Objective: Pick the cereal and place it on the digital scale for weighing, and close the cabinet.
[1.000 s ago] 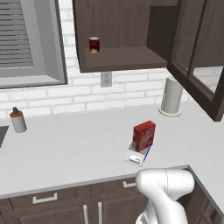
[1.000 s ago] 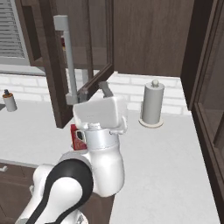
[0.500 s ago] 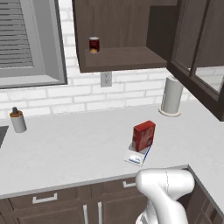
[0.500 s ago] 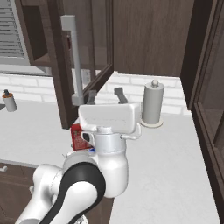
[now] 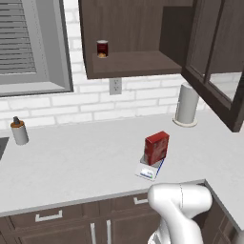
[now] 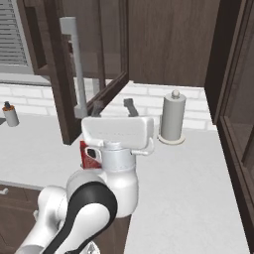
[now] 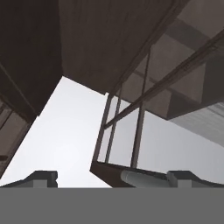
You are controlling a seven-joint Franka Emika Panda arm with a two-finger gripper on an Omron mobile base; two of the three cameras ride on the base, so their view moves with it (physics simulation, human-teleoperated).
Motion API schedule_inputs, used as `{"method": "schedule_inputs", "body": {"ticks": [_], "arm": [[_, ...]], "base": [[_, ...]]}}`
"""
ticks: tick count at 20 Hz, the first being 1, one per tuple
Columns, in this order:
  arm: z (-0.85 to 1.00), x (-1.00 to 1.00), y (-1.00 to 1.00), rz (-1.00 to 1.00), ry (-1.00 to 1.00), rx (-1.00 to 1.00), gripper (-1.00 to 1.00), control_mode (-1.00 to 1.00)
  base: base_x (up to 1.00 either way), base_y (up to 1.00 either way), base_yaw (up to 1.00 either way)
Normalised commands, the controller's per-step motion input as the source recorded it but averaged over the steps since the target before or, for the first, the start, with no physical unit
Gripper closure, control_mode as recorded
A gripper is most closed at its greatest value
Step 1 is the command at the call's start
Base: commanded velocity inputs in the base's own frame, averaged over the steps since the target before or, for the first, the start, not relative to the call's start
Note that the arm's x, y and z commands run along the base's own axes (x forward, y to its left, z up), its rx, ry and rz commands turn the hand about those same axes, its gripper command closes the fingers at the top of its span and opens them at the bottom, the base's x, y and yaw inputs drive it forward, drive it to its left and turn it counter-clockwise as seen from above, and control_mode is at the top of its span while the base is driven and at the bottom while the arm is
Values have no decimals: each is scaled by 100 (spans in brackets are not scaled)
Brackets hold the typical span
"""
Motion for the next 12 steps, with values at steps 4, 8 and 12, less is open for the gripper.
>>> {"method": "schedule_inputs", "body": {"ticks": [4,8,12], "arm": [[0,59,90,0,-2,0,-100,-100],[0,65,99,0,0,0,-100,-100],[0,62,100,0,0,0,-100,-100]], "base": [[0,0,0],[0,0,0],[0,0,0]]}}
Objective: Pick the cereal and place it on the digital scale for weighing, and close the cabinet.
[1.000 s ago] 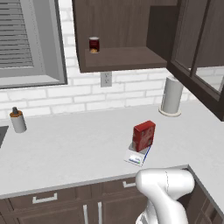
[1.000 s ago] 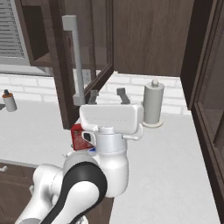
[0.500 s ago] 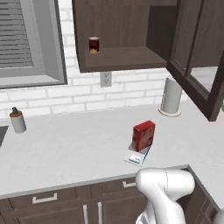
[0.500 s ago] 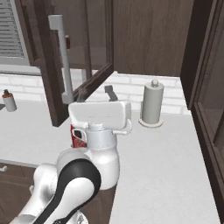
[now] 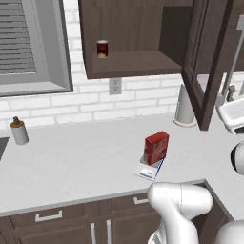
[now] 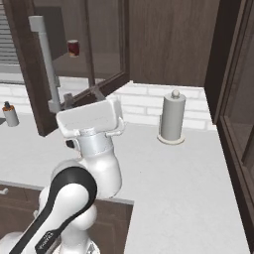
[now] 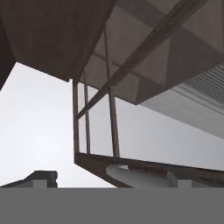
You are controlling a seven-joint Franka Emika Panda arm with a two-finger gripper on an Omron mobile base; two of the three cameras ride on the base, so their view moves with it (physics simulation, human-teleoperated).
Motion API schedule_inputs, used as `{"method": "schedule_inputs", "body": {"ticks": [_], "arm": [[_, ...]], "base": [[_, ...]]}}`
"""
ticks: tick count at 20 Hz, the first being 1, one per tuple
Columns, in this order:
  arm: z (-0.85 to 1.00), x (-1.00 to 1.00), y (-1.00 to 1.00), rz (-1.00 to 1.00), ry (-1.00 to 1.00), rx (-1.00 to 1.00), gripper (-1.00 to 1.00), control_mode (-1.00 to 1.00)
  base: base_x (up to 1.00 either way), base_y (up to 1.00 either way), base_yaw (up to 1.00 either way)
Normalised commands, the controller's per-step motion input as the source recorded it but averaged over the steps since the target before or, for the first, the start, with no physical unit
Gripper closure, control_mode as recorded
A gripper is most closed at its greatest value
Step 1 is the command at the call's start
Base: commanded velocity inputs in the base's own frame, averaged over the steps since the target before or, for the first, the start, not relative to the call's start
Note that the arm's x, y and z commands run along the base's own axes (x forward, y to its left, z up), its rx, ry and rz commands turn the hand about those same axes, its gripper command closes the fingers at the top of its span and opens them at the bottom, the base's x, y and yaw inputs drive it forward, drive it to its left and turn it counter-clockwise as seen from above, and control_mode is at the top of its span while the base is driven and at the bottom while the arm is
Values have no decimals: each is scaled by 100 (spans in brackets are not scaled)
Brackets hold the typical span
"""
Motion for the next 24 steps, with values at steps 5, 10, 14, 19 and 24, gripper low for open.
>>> {"method": "schedule_inputs", "body": {"ticks": [5,10,14,19,24], "arm": [[0,65,100,0,0,-1,-100,-100],[0,72,98,0,0,0,-100,-100],[0,79,98,0,0,0,-100,-100],[0,82,81,0,0,0,-100,-100],[0,75,37,0,0,3,-100,-100]], "base": [[0,0,0],[0,0,0],[0,0,0],[0,0,0],[0,0,0]]}}
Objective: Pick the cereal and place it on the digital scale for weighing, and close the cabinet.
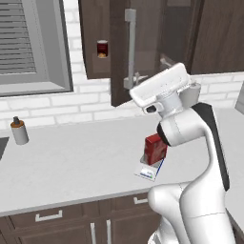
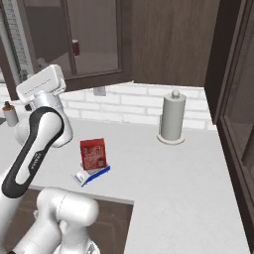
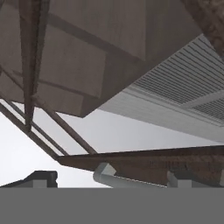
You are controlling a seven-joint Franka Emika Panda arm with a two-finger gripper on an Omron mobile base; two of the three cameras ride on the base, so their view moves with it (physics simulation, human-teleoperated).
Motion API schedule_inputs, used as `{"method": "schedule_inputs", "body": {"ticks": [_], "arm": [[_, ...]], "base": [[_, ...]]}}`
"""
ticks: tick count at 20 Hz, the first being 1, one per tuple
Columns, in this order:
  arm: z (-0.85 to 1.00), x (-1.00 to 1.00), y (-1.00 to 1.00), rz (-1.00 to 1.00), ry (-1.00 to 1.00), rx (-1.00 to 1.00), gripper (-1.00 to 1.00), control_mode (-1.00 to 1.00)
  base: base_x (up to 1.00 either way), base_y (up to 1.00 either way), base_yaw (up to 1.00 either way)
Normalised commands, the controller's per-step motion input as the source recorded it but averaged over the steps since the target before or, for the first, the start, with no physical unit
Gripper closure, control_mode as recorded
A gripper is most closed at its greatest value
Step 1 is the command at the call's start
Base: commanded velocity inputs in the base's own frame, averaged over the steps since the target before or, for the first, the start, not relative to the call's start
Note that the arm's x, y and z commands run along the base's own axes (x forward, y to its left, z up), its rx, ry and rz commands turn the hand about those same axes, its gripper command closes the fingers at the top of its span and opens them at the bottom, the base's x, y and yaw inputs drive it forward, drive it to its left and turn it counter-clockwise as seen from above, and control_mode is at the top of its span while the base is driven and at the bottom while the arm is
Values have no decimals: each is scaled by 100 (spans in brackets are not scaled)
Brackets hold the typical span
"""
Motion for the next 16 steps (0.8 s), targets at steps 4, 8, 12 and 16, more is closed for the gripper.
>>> {"method": "schedule_inputs", "body": {"ticks": [4,8,12,16], "arm": [[0,53,0,0,0,10,-100,-100],[0,48,0,0,0,11,-100,-100],[0,60,0,0,0,10,-100,-100],[0,57,3,0,0,7,-100,-100]], "base": [[0,0,0],[0,0,0],[0,0,0],[0,0,0]]}}
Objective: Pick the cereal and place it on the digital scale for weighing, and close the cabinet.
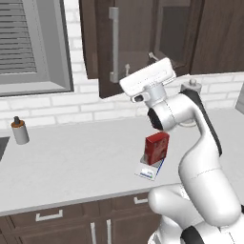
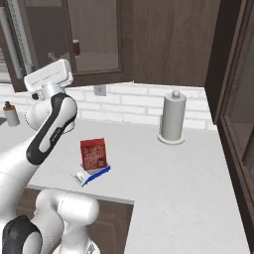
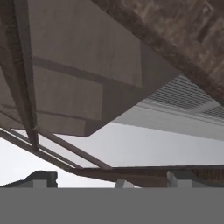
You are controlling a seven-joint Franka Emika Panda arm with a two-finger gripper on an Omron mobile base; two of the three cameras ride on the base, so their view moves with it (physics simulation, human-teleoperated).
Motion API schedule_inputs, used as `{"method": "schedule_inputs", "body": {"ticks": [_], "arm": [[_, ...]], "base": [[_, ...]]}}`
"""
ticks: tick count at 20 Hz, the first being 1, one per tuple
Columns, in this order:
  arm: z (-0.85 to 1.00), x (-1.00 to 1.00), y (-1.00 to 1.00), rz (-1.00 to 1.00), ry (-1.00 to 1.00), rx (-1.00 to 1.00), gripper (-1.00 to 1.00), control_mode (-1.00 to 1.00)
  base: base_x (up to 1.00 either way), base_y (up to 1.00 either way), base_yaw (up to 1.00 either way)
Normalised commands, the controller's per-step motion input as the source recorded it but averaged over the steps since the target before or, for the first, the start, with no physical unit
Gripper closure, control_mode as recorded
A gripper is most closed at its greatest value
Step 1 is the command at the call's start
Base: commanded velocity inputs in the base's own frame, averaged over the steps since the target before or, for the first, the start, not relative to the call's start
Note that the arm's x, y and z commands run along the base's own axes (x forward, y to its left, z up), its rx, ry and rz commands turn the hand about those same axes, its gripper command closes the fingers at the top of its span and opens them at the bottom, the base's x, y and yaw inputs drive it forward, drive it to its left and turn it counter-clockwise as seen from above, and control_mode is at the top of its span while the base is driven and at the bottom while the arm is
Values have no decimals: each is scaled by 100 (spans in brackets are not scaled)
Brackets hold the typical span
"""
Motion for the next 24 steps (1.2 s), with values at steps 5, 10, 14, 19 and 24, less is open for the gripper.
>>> {"method": "schedule_inputs", "body": {"ticks": [5,10,14,19,24], "arm": [[0,64,9,0,0,2,-100,-100],[0,57,9,0,0,2,-100,-100],[0,38,5,0,0,1,-100,-100],[0,30,1,0,0,0,-100,-100],[0,33,0,0,0,0,-100,-100]], "base": [[0,0,0],[0,0,0],[0,0,0],[0,0,0],[0,0,0]]}}
